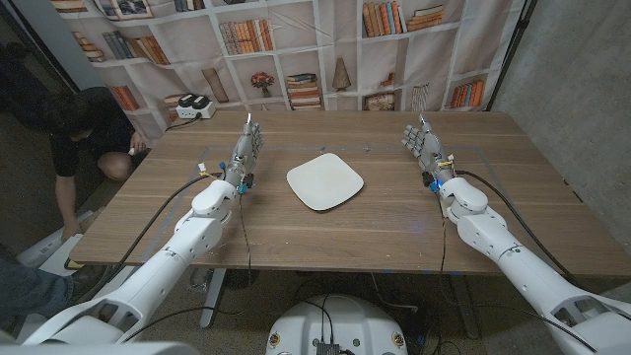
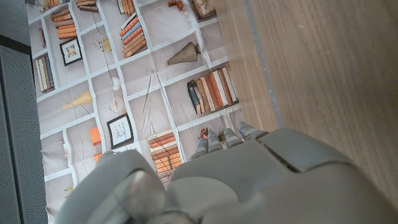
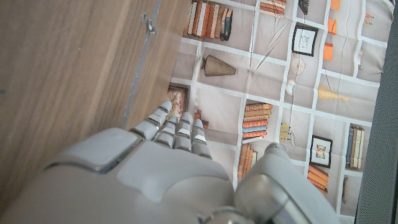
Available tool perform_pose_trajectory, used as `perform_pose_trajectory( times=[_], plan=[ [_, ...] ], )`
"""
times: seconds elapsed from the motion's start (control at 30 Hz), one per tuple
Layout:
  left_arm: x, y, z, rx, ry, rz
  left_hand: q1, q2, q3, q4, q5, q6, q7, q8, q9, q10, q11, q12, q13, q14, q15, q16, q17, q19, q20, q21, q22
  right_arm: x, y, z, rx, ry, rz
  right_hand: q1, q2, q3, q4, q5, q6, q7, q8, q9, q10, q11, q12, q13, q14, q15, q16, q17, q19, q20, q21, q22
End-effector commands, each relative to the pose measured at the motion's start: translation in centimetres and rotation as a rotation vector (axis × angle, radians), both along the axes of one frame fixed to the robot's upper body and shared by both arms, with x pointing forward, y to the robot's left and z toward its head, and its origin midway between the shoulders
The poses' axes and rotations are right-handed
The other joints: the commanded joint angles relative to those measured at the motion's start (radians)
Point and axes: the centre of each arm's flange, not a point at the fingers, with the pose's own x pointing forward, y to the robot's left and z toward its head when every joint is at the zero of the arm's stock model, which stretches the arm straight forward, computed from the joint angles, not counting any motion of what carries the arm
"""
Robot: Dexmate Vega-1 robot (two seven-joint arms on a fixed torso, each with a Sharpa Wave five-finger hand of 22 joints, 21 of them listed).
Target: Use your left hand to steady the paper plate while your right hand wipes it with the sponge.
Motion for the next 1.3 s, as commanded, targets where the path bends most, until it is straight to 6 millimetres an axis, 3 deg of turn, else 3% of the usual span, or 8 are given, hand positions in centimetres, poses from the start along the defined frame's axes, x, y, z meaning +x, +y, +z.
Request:
perform_pose_trajectory(
  times=[0.03,0.6,1.3],
  plan=[
    [-0.6,0.1,-0.1,-0.006,0.014,0.033,0.007,0.003,-0.005,-0.002,0.006,-0.003,0.001,0.004,0.005,-0.007,0.003,0.006,0.004,-0.005,-0.014,0.004,0.003,-0.011,-0.062,0.005,0.004,-0.1,-0.3,-0.8,0.022,-0.007,-0.012,0.015,0.004,0.006,-0.003,0.004,0.013,0.0,0.005,0.002,0.013,-0.008,0.006,0.002,0.01,-0.002,0.005,0.004,0.013,-0.025,0.003,0.005],
    [0.1,-0.5,1.2,0.0,0.034,-0.019,0.027,0.016,-0.001,-0.01,0.008,0.0,0.002,-0.001,0.004,-0.003,0.011,0.003,0.004,-0.003,-0.006,0.001,0.003,-0.021,-0.056,0.001,0.004,-3.8,-1.7,0.1,0.0,-0.114,-0.051,0.028,0.01,0.01,-0.013,0.003,0.035,-0.013,0.006,0.002,0.035,-0.012,0.006,0.002,0.028,-0.01,0.004,0.004,0.03,-0.03,0.001,0.005],
    [0.3,-4.3,2.2,0.004,0.058,-0.033,0.054,0.037,0.007,-0.019,0.007,0.024,0.014,0.001,0.005,0.019,0.016,0.006,0.004,0.014,0.002,0.002,0.003,-0.028,-0.043,-0.001,0.005,-5.8,-7.6,0.0,-0.087,-0.13,-0.144,0.036,0.014,0.011,-0.02,0.001,0.049,-0.025,0.004,0.003,0.052,-0.027,0.006,0.002,0.042,-0.018,0.001,0.004,0.043,-0.034,-0.004,0.006]
  ],
)
